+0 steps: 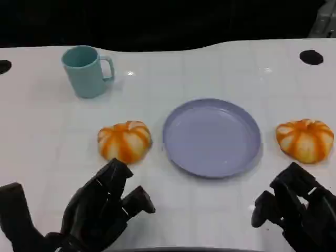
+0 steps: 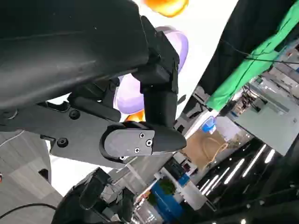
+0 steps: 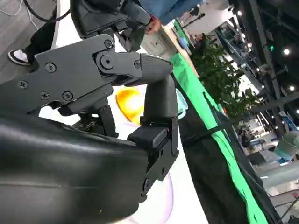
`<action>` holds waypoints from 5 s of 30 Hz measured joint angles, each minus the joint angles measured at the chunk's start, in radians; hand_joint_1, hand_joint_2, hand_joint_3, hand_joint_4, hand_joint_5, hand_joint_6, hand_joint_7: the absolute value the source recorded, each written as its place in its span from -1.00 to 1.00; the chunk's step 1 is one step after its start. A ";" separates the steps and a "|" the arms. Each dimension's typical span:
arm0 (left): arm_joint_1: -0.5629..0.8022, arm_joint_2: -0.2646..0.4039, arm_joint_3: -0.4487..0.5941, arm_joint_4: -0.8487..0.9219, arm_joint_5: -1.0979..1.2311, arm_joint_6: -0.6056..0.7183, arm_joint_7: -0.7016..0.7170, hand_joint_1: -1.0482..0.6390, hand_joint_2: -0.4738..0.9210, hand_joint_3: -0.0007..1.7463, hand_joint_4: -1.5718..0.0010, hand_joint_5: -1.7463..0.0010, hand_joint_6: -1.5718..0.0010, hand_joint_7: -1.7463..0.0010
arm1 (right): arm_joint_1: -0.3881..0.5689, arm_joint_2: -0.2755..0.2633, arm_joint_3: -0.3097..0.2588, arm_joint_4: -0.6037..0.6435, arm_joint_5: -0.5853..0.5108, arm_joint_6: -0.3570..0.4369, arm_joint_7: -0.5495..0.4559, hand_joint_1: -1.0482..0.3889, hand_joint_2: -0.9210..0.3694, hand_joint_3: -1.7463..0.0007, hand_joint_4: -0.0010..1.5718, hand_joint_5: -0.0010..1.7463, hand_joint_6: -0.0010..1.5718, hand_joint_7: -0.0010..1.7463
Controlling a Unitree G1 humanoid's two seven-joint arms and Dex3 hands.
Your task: Grasp the bread from the table and place it into the plate.
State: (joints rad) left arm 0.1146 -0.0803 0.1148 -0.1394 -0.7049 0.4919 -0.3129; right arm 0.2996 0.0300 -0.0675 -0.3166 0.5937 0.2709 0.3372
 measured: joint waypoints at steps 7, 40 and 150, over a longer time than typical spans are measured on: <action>-0.001 0.000 0.001 0.000 0.000 0.000 0.000 -0.46 1.00 -0.57 0.04 -1.00 0.35 -1.00 | -0.001 0.000 0.001 0.000 0.000 0.000 0.002 -0.28 -0.75 0.38 -0.15 1.00 -0.29 0.79; -0.085 0.107 -0.061 0.109 0.311 -0.489 -0.212 -0.49 1.00 -0.92 0.82 0.15 0.46 0.84 | -0.019 0.016 0.009 0.004 -0.003 -0.001 -0.014 -0.29 -0.75 0.39 -0.16 1.00 -0.30 0.78; -1.003 0.165 -0.530 1.449 1.309 -0.631 0.814 0.03 0.71 -0.09 -0.15 -1.00 0.19 -1.00 | -0.014 -0.005 -0.020 0.006 0.020 0.019 0.006 -0.27 -0.76 0.39 -0.15 1.00 -0.31 0.81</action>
State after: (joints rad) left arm -0.8880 0.0842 -0.4150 1.3098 0.6042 -0.1387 0.5015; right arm 0.2853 0.0248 -0.0870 -0.3108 0.6135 0.2894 0.3431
